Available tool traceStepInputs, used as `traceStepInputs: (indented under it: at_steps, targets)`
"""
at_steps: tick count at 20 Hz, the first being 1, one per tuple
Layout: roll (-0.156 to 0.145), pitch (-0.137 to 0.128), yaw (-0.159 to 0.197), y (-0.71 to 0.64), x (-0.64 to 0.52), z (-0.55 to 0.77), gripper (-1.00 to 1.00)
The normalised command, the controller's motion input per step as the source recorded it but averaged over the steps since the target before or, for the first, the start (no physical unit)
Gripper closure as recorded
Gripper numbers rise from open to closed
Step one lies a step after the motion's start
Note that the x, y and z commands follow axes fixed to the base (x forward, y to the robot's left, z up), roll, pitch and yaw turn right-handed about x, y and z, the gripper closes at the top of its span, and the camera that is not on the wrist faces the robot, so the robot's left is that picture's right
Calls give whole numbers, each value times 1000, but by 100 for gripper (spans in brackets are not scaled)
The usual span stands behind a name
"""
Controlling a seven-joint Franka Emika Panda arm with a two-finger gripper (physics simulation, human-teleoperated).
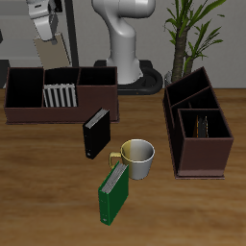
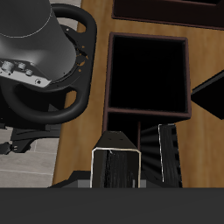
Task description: Place the orange book into the left desk caddy's right compartment and place the striped book into the back desk caddy's front compartment and place the yellow book into the back desk caddy's back compartment
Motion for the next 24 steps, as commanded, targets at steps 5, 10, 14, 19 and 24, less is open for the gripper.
traceStepInputs:
  at_steps: [5, 10, 14, 19, 24]
  targets:
    - [-22, -14, -10, -159, 33, 44, 100]
    - [-64, -27, -110, -363, 23, 106, 100]
    - [-47, -17, -142, -157, 104, 101, 100]
    - [4, -23, -28, -18, 71, 64, 100]
    - [34, -14, 16, 155, 138, 13, 100]
